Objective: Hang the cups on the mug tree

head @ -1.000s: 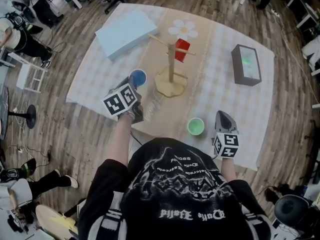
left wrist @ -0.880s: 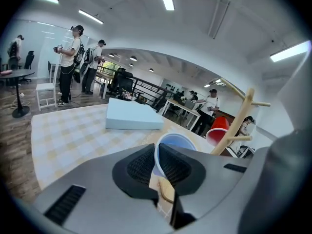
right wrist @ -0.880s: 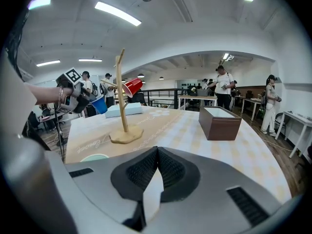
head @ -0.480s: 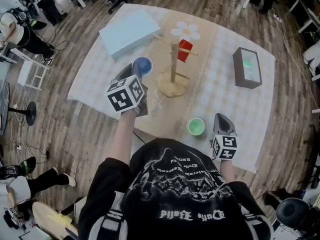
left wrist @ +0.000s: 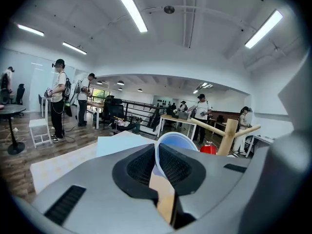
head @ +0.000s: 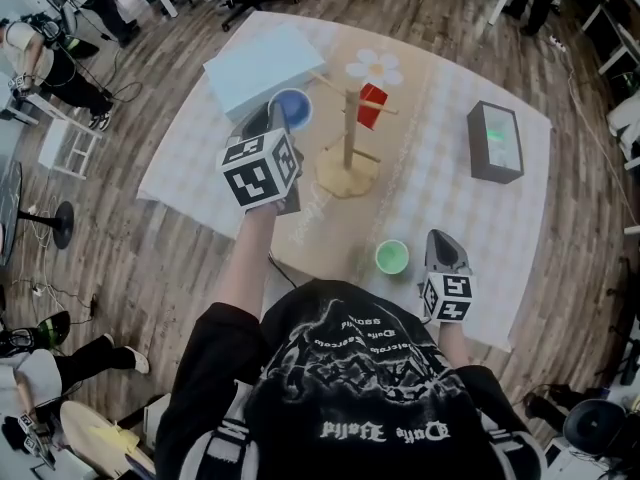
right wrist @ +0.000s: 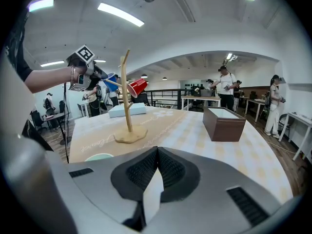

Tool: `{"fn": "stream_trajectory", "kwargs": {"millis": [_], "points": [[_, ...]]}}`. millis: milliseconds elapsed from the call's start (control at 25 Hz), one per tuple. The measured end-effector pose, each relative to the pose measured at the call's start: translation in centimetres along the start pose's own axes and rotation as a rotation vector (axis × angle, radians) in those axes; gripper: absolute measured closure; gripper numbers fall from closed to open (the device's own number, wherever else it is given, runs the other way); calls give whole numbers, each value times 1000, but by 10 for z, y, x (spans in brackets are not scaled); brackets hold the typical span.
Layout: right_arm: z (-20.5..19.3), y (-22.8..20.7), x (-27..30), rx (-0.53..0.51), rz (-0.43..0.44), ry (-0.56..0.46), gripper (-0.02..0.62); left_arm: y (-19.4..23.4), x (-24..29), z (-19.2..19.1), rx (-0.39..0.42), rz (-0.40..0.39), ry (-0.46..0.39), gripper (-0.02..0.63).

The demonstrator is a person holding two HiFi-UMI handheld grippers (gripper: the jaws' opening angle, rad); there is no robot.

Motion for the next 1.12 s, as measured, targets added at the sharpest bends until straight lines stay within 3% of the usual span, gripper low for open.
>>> {"fn": "stream_trajectory", "kwargs": {"millis": [440, 1120], "points": [[-5, -11, -7, 37, -24, -11, 586, -26, 7, 29, 137, 13, -79, 558], [-5, -14, -7, 42, -21, -17, 586, -44, -1, 41, 328, 66, -210, 558]]}}
Point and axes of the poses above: the fingertips, and each gripper's own axes: x forward along the fingers, y to its left, z out of its top, the point moved 4 cm from there along -x, backward along the fingers, and after that the axes turned 10 degrees about z, right-handed, at the moved point
